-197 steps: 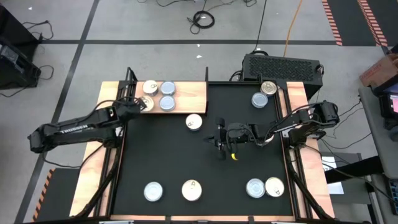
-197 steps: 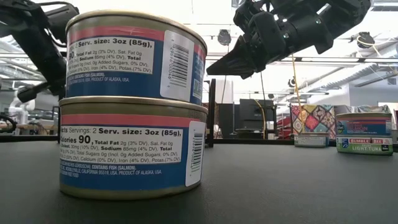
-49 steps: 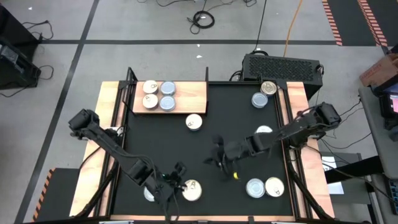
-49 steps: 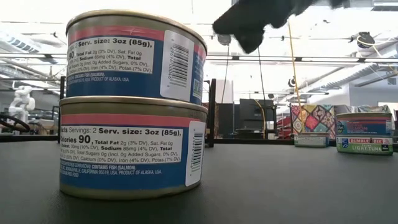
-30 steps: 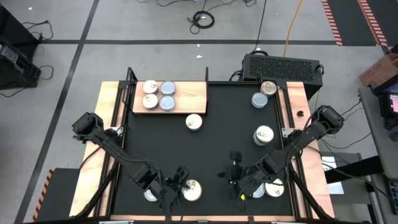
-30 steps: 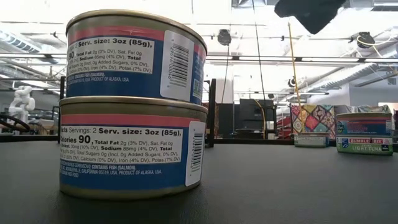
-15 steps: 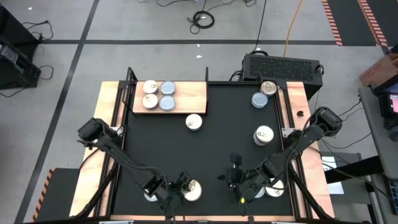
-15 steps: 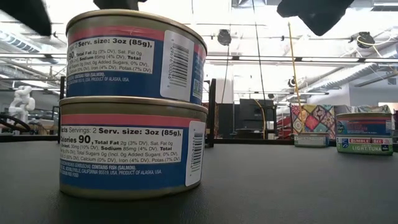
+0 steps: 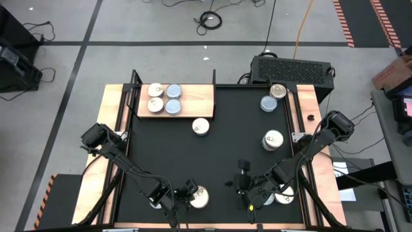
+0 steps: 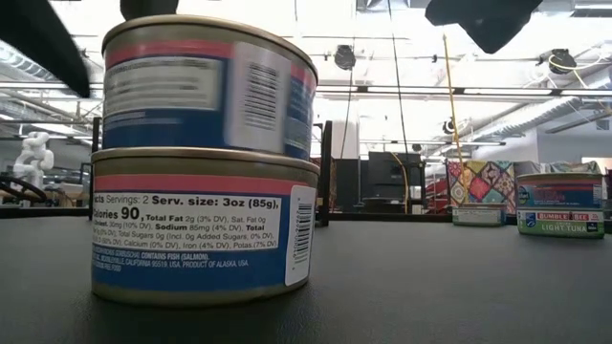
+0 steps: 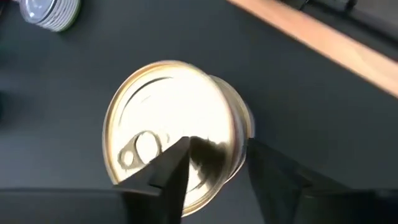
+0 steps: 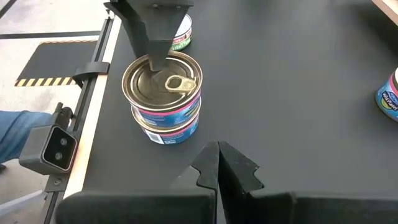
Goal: Stack canned seafood by type on shelf
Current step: Put the blue tuna can on the shelf
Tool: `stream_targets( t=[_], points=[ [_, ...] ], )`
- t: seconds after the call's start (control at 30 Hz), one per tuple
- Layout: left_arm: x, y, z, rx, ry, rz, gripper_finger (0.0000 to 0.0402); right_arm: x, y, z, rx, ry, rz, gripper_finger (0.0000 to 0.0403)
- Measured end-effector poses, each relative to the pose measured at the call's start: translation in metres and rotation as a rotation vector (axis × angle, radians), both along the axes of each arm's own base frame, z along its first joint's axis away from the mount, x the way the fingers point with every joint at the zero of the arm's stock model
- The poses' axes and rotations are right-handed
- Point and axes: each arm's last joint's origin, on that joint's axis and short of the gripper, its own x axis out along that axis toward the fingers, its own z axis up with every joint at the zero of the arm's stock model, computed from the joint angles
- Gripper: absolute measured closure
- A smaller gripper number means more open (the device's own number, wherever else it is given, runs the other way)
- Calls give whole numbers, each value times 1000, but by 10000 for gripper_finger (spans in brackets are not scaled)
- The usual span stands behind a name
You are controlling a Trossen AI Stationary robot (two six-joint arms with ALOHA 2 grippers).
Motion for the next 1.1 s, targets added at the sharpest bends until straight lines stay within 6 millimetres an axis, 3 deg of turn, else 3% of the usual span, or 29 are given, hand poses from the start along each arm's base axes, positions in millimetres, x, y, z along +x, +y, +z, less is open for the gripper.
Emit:
stream_targets(
  t=[0.37,0.53,0.87,1.1],
  points=[
    [0,1,1,25,-12,14,392,0,0,0,1,-2,-1,403],
    [0,0,5,41,-26,23,397,0,0,0,0,-2,-1,403],
    [7,-5,36,98,-80,50,400,0,0,0,0,-2,-1,403],
    [13,20,44,118,-37,231,400,0,0,0,-1,-2,-1,403]
  ],
)
